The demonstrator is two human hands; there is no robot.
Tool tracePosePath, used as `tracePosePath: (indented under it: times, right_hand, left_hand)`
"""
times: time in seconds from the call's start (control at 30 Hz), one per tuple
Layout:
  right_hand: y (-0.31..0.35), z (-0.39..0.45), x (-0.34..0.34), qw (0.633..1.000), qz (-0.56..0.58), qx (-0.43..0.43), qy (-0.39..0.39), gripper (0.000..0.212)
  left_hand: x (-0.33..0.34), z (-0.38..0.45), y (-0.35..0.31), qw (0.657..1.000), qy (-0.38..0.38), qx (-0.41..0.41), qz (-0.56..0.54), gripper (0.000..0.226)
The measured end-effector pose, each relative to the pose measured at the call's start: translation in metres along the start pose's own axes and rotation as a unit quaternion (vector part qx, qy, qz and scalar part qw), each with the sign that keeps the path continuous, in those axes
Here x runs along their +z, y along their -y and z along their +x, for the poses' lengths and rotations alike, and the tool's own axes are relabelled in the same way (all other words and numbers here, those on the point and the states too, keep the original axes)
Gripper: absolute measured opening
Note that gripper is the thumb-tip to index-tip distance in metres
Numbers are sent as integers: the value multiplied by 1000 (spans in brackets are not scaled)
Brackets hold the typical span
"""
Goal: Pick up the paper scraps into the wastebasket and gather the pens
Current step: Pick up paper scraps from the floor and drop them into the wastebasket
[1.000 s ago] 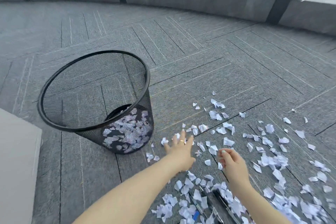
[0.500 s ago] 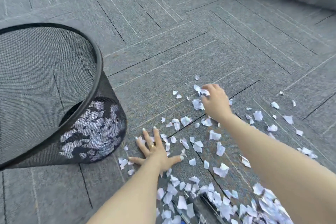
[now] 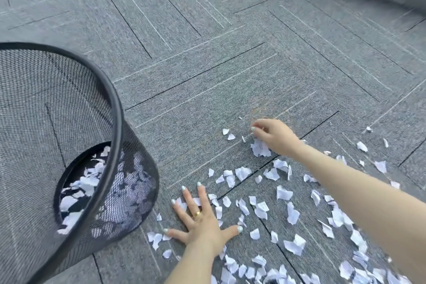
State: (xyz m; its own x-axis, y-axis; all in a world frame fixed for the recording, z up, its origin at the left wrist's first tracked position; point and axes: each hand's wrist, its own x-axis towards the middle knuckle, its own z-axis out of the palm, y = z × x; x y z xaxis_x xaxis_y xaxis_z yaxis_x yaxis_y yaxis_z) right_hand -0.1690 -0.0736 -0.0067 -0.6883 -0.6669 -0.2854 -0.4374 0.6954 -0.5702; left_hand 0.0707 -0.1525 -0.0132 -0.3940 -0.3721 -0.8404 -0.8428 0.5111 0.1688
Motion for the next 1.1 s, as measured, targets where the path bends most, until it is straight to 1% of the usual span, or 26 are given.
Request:
tracePosePath:
  times: [0.03,0.07,0.1,0.13,0.2,0.27,0.33,0.37,0.43,0.47,0.5,0.53,0.57,0.6,0.63,0.7,0.77,0.9,0.93,1.0,1.03,1.07,1.1]
  right_hand:
    - [7,3,3,999,32,4,-33,25]
    - [15,9,7,997,38,-3,-70,25]
    - [24,18,11,995,21,-20,-91,24]
    - [35,26,17,995,-13,-38,-87,26]
    - [51,33,32,992,-99,-74,-34,29]
    - [51,19,44,986,-145,-79,5,28]
    - [38,-21,49,983,-159,-87,13,26]
    - [31,-45,50,981,-158,-115,13,25]
    - [19,-83,45,980,-136,-146,-13,21]
    - [14,-87,39,983,-114,-131,-55,18]
    - [9,-81,33,985,-97,-88,-108,18]
    - [6,-70,26,985,-88,-27,-146,21]
    - [4,-56,20,984,-83,33,-154,28]
    - [2,-44,16,985,-79,83,-132,35]
    - [1,-35,16,986,-76,113,-94,40]
    - [-1,-37,24,989,-86,112,-33,42]
    - [2,-66,39,993,-98,70,-14,40]
    - [9,-141,62,994,-101,-34,20,26]
    - [8,-150,61,994,-97,-44,6,26]
    - [1,-148,55,995,-78,-30,-56,30]
    - [-3,-141,50,994,-69,-6,-86,34]
    - [-8,-133,45,993,-54,27,-100,41]
    - [-13,-125,42,993,-38,62,-93,47]
  left_hand:
    - [-1,0,0,1000,3,1,-2,129]
    - [-1,-1,0,1000,7,1,-3,129]
    - [-1,-2,-1,1000,9,1,-5,129]
    - [-1,-3,-1,1000,10,2,-4,129]
    - [-1,-2,0,1000,9,3,1,128]
    - [-4,-3,0,1000,13,3,5,127]
    - [-6,-3,-1,1000,15,2,4,126]
    - [-6,-3,-1,1000,13,1,2,126]
    - [-6,-3,-1,1000,8,1,-1,126]
    - [-6,-3,-1,1000,8,1,-3,126]
    - [-5,-4,-1,1000,8,2,-5,126]
    - [-5,-4,-1,1000,7,5,-7,126]
    - [-4,-5,-1,1000,5,10,-9,125]
    - [-4,-4,-1,1000,4,14,-10,125]
    - [-4,-4,-1,1000,2,16,-10,124]
    - [-4,-4,-1,1000,-4,16,-5,122]
    - [-4,-6,-1,1000,-10,11,7,123]
    - [-2,-8,3,999,-30,24,7,122]
    - [-1,-9,4,999,-35,31,2,121]
    - [2,-10,6,998,-51,41,-5,118]
    - [4,-10,7,997,-61,44,-8,116]
    - [6,-11,8,996,-72,50,-11,112]
    - [9,-12,10,995,-85,58,-11,108]
